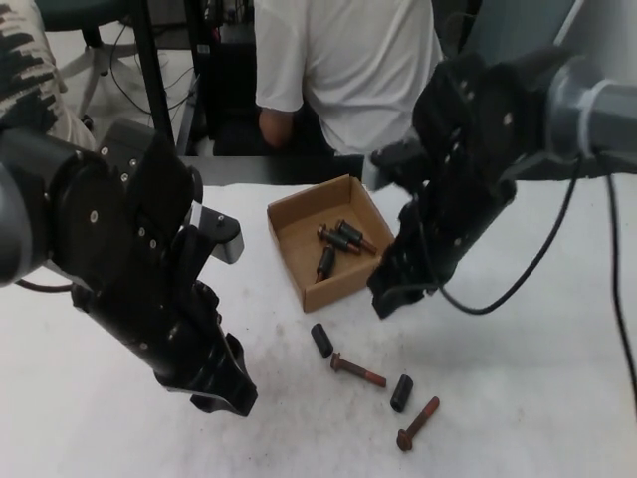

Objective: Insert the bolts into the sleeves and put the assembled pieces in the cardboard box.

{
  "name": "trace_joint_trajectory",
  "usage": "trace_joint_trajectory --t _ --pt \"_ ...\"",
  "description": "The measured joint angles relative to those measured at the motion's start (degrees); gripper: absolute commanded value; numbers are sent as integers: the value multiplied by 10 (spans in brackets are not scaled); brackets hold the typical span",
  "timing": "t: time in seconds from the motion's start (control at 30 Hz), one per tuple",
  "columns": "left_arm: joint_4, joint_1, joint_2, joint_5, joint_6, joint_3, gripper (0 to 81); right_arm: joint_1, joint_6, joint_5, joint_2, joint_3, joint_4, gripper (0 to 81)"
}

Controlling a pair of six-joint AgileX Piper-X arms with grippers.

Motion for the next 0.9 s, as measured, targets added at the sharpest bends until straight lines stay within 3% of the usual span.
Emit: trace_joint_trajectory --t 0.3,0.9 --pt "0 0 0 -5 5 0 389 28 -63 55 64 0 -1 288" --pt "-15 0 0 -5 6 0 389 49 -143 54 70 0 -38 339"
